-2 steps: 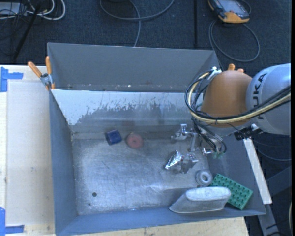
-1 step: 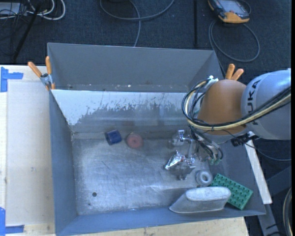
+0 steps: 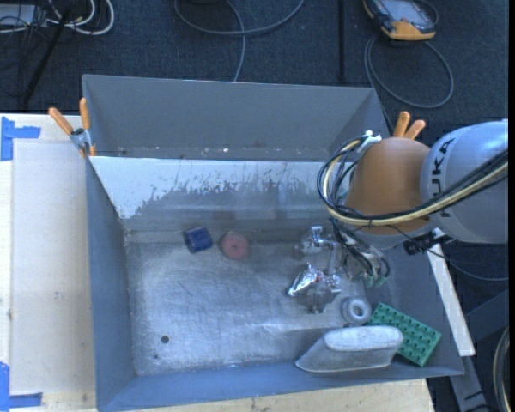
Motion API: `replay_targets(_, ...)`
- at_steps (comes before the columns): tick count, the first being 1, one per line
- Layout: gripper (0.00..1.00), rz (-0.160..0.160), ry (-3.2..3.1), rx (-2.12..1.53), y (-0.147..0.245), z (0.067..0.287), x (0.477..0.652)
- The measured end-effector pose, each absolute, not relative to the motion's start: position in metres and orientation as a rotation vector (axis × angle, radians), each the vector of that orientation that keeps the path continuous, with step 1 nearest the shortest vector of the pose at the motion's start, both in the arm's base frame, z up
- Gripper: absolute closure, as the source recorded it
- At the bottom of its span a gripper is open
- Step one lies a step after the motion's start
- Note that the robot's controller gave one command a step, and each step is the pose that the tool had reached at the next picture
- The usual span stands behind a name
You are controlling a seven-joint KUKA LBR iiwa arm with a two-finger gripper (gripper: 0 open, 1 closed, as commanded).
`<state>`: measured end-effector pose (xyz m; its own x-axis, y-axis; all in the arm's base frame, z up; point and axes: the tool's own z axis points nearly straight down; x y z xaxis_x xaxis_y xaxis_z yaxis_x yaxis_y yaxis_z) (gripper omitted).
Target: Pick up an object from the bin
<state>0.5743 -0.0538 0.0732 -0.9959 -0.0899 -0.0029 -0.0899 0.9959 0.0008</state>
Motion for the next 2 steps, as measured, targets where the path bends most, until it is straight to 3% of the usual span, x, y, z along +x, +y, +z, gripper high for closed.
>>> replay_targets(1,1.00,0.001,3.131,-0.135,-0.054,0.075,0.576)
replay_targets(2,1.00,0.000,3.134,-0.128,-0.055,0.111,0.577)
